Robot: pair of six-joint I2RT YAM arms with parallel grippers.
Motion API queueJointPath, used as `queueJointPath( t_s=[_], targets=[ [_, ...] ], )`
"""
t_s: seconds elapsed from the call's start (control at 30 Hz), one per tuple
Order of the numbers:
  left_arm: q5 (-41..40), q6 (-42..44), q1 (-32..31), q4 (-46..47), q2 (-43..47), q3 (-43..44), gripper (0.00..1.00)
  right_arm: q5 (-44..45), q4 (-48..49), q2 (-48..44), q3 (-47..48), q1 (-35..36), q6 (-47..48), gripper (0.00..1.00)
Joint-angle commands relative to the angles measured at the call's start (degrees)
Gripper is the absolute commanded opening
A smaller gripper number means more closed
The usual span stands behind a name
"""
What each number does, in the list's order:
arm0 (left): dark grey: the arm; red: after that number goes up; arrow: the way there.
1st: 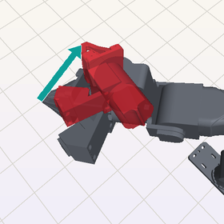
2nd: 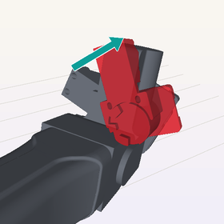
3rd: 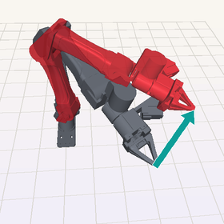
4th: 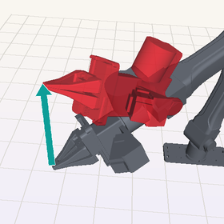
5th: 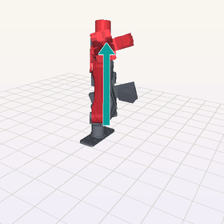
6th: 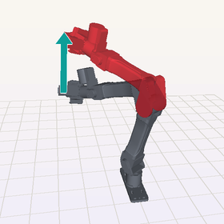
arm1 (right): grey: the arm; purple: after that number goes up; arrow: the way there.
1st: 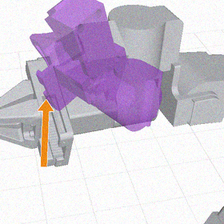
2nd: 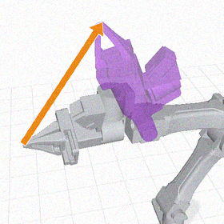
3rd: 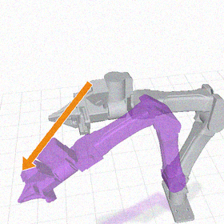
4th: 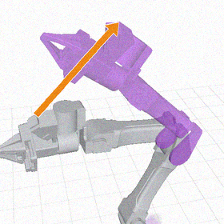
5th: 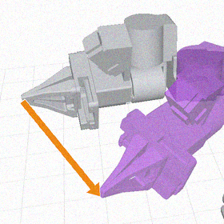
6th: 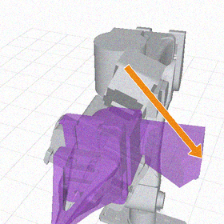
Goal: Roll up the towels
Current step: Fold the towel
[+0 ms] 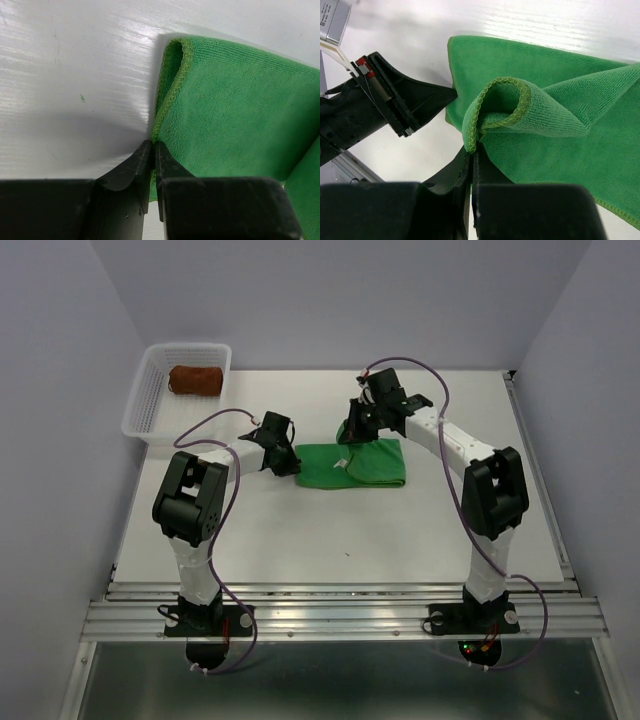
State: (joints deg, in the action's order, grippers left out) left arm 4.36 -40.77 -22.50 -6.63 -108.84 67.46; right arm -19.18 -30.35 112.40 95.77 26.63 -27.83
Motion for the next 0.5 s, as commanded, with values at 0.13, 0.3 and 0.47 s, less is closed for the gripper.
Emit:
queueJointPath(
  t_s=[0.13, 0.3, 0.47],
  targets=[
    [0.47, 1.57, -0.26, 0.48, 1.70, -1.19, 0.19, -0.95, 2.14, 3.61, 6.35, 2.80, -1.96, 0.01],
    [0.39, 1.84, -0.17, 0.48, 1.70, -1.10, 0.19, -1.83, 2.14, 5.37, 8.29, 3.34, -2.40, 0.01],
    [0.47, 1.93, -0.17, 0.48, 1.78, -1.10, 0.19, -2.18, 1.96, 6.95, 9.79, 4.48, -2.75, 0.01]
  ],
)
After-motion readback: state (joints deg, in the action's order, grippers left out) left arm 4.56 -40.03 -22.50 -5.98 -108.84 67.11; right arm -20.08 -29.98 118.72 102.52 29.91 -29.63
